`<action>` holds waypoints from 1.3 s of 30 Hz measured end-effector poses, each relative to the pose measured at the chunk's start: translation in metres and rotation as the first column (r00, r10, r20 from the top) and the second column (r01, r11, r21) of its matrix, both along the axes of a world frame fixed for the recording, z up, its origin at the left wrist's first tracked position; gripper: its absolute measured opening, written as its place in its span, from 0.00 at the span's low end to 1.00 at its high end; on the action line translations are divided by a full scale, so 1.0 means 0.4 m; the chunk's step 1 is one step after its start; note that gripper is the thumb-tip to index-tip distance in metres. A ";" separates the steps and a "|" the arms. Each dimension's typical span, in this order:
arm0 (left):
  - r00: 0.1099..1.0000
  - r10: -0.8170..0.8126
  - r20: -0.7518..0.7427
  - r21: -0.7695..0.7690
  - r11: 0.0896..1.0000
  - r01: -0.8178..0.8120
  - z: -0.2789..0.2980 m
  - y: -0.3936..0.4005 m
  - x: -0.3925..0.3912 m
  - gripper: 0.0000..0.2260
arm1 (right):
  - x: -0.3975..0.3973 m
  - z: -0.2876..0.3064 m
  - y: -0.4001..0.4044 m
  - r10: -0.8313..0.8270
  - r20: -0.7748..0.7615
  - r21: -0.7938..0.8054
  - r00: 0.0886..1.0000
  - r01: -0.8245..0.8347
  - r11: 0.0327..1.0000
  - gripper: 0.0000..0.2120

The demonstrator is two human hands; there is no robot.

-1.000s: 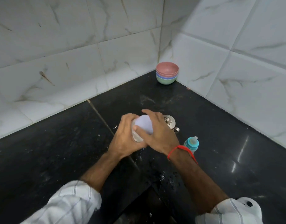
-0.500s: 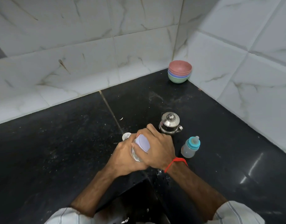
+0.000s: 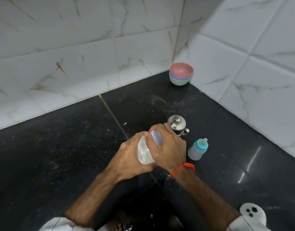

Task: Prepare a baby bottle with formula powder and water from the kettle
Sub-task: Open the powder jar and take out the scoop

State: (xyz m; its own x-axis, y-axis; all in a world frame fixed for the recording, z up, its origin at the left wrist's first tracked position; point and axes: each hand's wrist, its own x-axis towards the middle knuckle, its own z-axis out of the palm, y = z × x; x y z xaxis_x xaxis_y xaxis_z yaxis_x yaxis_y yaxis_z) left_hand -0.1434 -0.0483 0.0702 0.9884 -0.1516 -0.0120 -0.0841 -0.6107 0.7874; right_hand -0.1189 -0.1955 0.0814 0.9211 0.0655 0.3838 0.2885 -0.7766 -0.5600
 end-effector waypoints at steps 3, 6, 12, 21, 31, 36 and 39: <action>0.998 -0.063 -0.011 -0.029 0.998 0.063 -0.002 0.044 0.003 0.35 | -0.001 -0.007 0.017 0.073 0.148 -0.011 0.986 -0.072 0.997 0.15; 0.984 -0.158 -0.087 -0.172 0.975 0.142 -0.015 0.082 0.007 0.30 | -0.004 -0.005 0.018 0.263 0.211 -0.060 0.942 -0.256 0.965 0.14; 0.935 -0.343 -0.088 -0.387 0.877 0.285 0.010 0.125 0.022 0.35 | 0.039 0.067 -0.013 0.645 0.212 -0.174 0.734 -0.621 0.764 0.18; 0.994 -0.109 -0.005 -0.092 0.990 0.108 -0.027 0.153 0.024 0.44 | 0.085 0.135 -0.043 0.514 -0.429 0.018 0.743 -0.562 0.827 0.37; 0.995 -0.103 -0.018 -0.120 0.988 0.100 -0.046 0.153 0.010 0.46 | 0.071 0.095 -0.012 0.574 -0.520 0.055 0.632 -0.646 0.761 0.33; 0.993 -0.113 -0.019 -0.105 0.988 0.111 -0.061 0.160 0.000 0.46 | 0.060 0.076 -0.040 0.662 -0.394 0.192 0.638 -0.647 0.738 0.28; 0.980 -0.177 -0.087 -0.082 0.982 0.170 -0.080 0.171 -0.008 0.44 | 0.036 0.034 -0.045 0.723 -0.369 0.221 0.584 -0.701 0.679 0.29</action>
State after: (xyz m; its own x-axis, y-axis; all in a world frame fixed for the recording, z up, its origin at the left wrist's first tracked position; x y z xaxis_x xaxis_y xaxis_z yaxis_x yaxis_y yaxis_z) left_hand -0.1467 0.0202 0.0383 0.9421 -0.3242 -0.0858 -0.1070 -0.5332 0.8392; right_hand -0.1046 -0.2135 0.0949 0.6494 0.7602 0.0210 0.4830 -0.3910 -0.7835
